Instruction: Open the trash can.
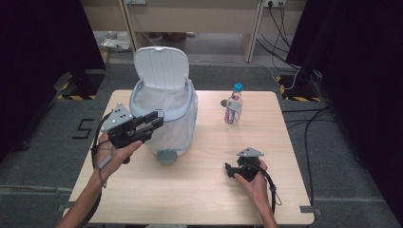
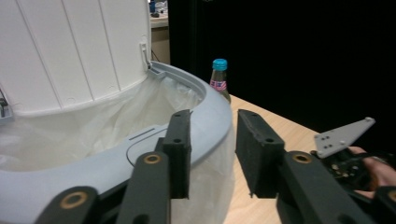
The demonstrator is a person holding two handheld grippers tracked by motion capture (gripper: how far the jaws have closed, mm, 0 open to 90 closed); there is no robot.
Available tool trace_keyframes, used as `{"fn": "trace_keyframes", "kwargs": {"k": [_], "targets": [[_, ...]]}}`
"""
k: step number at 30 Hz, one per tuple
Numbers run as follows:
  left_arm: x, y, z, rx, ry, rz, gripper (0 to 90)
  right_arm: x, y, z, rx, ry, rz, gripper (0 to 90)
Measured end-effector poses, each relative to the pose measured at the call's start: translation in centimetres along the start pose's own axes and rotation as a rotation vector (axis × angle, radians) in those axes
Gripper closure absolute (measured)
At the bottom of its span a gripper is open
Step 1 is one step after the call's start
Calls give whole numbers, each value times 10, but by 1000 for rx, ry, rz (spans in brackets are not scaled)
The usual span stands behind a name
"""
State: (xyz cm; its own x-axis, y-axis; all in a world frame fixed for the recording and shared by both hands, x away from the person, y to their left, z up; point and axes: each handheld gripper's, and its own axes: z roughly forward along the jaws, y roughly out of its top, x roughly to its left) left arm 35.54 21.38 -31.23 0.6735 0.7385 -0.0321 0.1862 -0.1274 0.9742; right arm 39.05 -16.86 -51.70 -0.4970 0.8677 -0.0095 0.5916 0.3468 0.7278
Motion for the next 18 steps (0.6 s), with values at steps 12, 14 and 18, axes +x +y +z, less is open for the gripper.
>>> {"fn": "trace_keyframes", "kwargs": {"k": [12, 14, 18], "targets": [[20, -30, -33, -13, 20, -57, 441, 0, 0, 0, 2, 3, 0, 187], [21, -41, -37, -22, 14, -69, 415, 1, 0, 0, 3, 6, 2, 185], [24, -59, -39, -5, 21, -85, 335, 0, 0, 0, 2, 5, -1, 184]]}}
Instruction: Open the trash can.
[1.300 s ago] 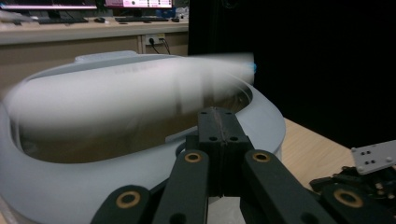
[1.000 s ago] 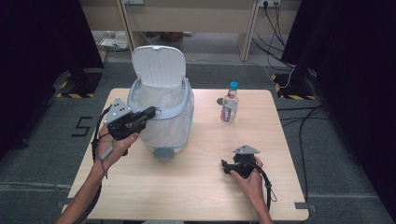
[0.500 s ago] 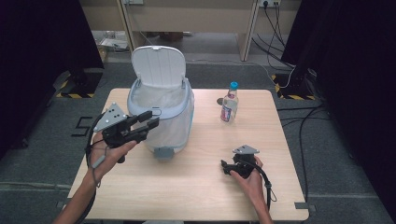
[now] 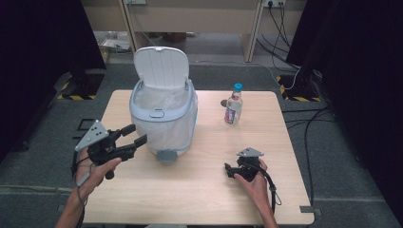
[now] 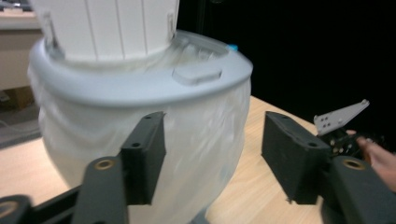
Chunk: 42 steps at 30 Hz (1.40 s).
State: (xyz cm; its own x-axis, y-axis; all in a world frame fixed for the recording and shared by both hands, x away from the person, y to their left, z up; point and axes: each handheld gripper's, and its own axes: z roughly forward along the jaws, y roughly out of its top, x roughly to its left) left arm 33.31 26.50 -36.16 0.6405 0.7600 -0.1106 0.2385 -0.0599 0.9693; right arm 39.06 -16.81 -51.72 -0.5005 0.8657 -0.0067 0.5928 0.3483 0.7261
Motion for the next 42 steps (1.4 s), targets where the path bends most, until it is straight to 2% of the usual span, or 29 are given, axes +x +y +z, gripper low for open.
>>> {"fn": "trace_keyframes", "kwargs": {"k": [2, 6, 8, 14, 21, 22, 25, 26, 27, 32, 33, 35, 36, 39, 40, 42], "targets": [[5, -17, 1, 20, 5, -6, 305, 0, 0, 0, 0, 1, -2, 184], [9, -31, 4, 29, 7, -17, 278, 0, 0, 0, -1, 2, -4, 180], [11, -43, 9, 55, 15, -14, 234, -1, 0, 0, -2, 3, -5, 178], [15, -62, 18, 71, 26, -17, 163, 0, 0, 0, -2, 3, -5, 178], [19, -82, 28, 99, 43, -26, 145, -1, 0, 0, -2, 3, -5, 178], [22, -91, 32, 121, 55, -26, 145, -1, 0, 0, -1, 3, -5, 178], [25, -104, 37, 168, 67, -26, 146, -1, 0, 0, -1, 4, -5, 178], [25, -104, 37, 168, 67, -26, 146, -1, 0, 0, -1, 4, -5, 178], [28, -111, 39, 180, 75, -29, 146, -1, 0, 0, 0, 4, -2, 177], [32, -123, 43, 215, 86, -50, 149, -1, 1, 1, -2, 2, 8, 193], [34, -128, 44, 240, 91, -42, 149, -2, 1, 1, -1, 2, 5, 194], [34, -130, 45, 249, 96, -40, 150, -2, 1, 1, -1, 3, 4, 193], [35, -132, 47, 274, 102, -30, 150, -3, 1, 1, -3, 3, -1, 192], [35, -135, 48, 289, 110, -24, 150, -3, 1, 1, -3, 4, -2, 192], [34, -137, 50, 307, 117, -12, 150, -2, 1, 1, -2, 4, 0, 191], [34, -139, 51, 326, 112, -12, 149, -2, 1, 1, -2, 4, 0, 192]]}}
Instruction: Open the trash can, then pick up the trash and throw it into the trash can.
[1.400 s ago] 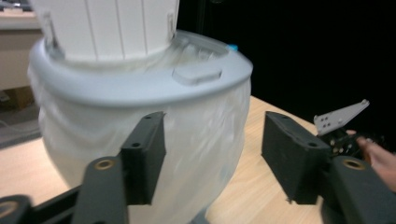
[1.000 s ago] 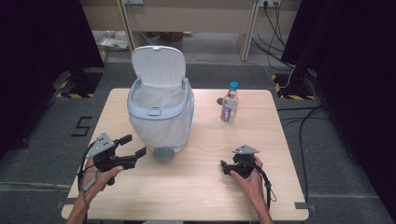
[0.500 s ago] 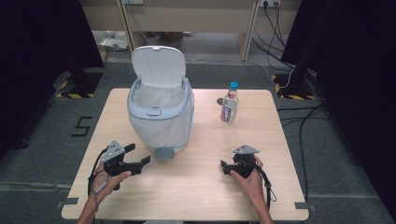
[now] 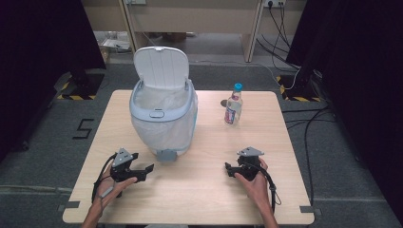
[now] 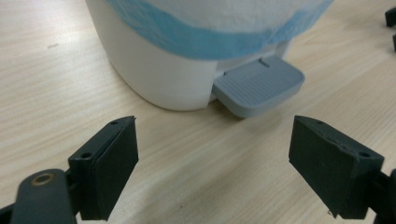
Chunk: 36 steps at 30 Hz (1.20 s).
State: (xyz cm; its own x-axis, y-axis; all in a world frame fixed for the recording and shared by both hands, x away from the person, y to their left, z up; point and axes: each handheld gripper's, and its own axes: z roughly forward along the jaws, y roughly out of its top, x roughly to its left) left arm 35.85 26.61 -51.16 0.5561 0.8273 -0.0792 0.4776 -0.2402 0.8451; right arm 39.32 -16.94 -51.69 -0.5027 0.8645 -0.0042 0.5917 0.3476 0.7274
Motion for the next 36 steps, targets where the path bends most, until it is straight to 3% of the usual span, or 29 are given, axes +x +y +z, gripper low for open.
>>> {"fn": "trace_keyframes", "kwargs": {"k": [5, 6, 9, 12, 24, 29, 36], "targets": [[-1, -5, 5, 41, 4, 4, 149, 0, 0, 0, 0, 0, 0, 192], [-2, -8, 8, 80, 6, 11, 149, 0, 0, 0, 0, 0, 0, 192], [-3, -8, 9, 88, 18, 20, 150, 0, 0, 0, 1, 0, 1, 192], [-3, -9, 10, 160, 43, 23, 150, 0, 0, 0, 1, 0, 0, 192], [-5, -9, 11, 163, 57, 29, 140, 0, 0, 0, -1, 4, 0, 198], [-5, -9, 11, 163, 57, 29, 139, -7, 3, -2, -67, -15, 23, 204], [-5, -9, 11, 163, 57, 29, 139, -22, 28, -11, -176, -33, 51, 202]]}}
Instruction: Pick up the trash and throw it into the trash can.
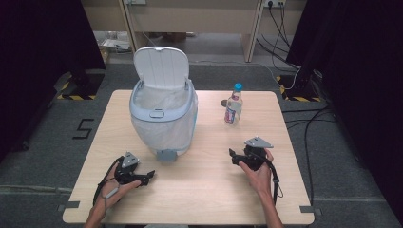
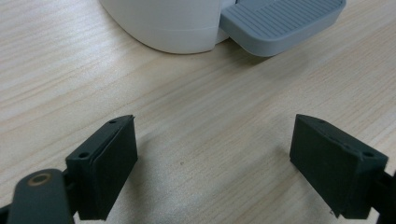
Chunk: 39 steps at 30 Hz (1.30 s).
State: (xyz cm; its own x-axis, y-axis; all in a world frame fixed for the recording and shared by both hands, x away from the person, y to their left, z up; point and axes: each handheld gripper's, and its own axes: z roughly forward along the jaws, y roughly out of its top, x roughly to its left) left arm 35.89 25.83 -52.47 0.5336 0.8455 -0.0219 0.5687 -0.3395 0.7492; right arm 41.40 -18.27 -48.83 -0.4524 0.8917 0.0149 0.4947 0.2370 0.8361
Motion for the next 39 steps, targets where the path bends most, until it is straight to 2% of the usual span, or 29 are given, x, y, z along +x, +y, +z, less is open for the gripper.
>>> {"fn": "trace_keyframes", "kwargs": {"k": [7, 8, 10, 11, 12, 13, 16, 24, 27, 28, 32, 39], "targets": [[0, 0, 0, 0, 0, 0, 139, -11, 16, 7, -31, -17, 18, 204], [0, 0, 0, 0, 0, -1, 138, -13, 20, 12, -60, -16, 44, 220], [0, 0, 0, 0, 0, 0, 139, -15, 22, 15, -60, -9, 49, 214], [0, 0, 0, 0, 0, -1, 138, -15, 24, 18, -41, -17, 34, 212], [0, 0, 0, 0, 0, -1, 138, -17, 29, 24, -71, -49, 29, 229], [0, 0, 0, 0, 0, -1, 138, -17, 29, 24, -71, -49, 29, 229], [0, 0, 0, -1, 0, -2, 138, -22, 45, 34, -68, -57, 10, 227], [0, 0, 0, 0, 0, 0, 138, -35, 70, 58, -81, -78, 26, 201], [0, 0, 0, 0, 0, -1, 138, -36, 73, 66, -81, -79, 28, 191], [0, 0, 0, 0, 0, -1, 138, -38, 75, 74, -73, -76, 24, 175], [0, 0, 0, 0, 0, -1, 138, -41, 75, 88, -66, -94, 44, 172], [0, 0, 0, 0, -1, -2, 138, -46, 76, 104, -62, -103, 31, 198]]}}
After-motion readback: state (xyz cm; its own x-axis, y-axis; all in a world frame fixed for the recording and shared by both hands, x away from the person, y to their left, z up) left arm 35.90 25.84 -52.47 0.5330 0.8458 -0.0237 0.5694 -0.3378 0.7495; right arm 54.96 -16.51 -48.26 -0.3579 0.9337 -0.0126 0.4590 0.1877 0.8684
